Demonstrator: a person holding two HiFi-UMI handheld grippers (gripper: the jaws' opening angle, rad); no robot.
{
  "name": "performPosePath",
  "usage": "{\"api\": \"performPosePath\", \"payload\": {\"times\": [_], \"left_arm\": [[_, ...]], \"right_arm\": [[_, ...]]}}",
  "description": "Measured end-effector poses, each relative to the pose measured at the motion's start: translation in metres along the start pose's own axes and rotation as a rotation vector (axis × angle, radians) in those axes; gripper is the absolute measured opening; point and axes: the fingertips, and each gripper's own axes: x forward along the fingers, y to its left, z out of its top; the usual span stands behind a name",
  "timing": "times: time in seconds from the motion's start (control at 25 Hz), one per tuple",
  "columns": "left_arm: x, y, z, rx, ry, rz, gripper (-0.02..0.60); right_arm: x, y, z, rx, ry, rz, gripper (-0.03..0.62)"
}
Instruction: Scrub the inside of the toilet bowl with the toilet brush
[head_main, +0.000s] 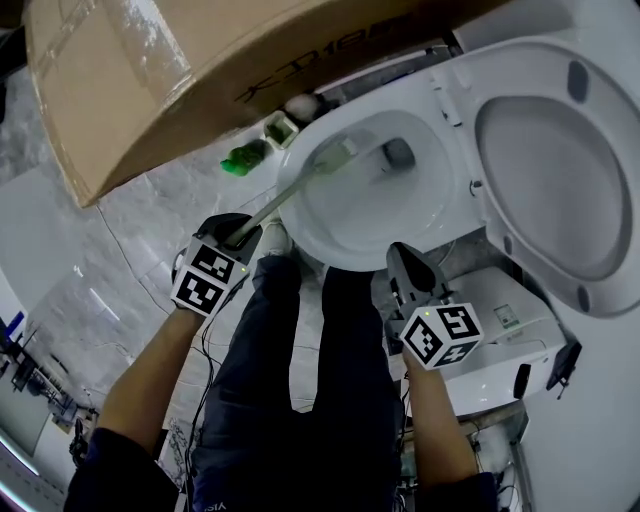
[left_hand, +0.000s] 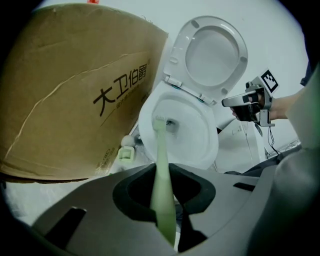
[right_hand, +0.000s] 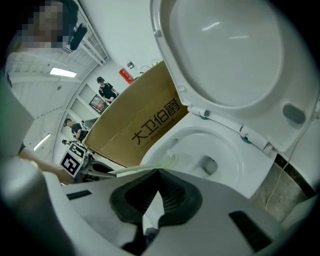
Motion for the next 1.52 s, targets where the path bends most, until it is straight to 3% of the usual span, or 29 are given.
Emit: {"api": "performPosePath", "payload": {"times": [0.8,1.52], "left_arm": [[0.031,-0.014,0.086,0.036,-0.075,0.002,0.094],[0.073,-0.061,0.106,0.065,-0.059,-0.04,0.094]], "right_arm": [[-0.021,-0.05,0.007,0.056,-0.021,-0.037,0.005],[-0.056,-0.089,-0.013,0.112,-0.06,-0.082,0.005]]}}
